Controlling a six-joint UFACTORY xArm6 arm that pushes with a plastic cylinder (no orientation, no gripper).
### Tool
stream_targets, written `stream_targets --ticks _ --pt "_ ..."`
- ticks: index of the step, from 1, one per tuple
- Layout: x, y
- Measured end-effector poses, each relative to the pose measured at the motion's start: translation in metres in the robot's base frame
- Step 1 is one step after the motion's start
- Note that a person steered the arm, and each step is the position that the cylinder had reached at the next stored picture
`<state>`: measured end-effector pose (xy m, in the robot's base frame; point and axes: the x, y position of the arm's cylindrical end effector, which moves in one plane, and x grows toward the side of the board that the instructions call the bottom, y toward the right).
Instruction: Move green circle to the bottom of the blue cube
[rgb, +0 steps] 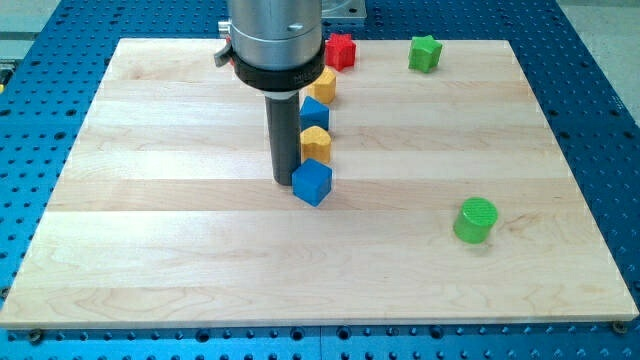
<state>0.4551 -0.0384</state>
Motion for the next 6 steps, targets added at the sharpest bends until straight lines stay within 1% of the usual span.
stream_targets --ticks 1,2,3,4,5,6 --pt "0.051 -0.055" --pt "0.136 0.011" --pt "0.162 0.136" --pt "0.151 0.236" --pt "0.104 0.241" --pt "0.072 0.241"
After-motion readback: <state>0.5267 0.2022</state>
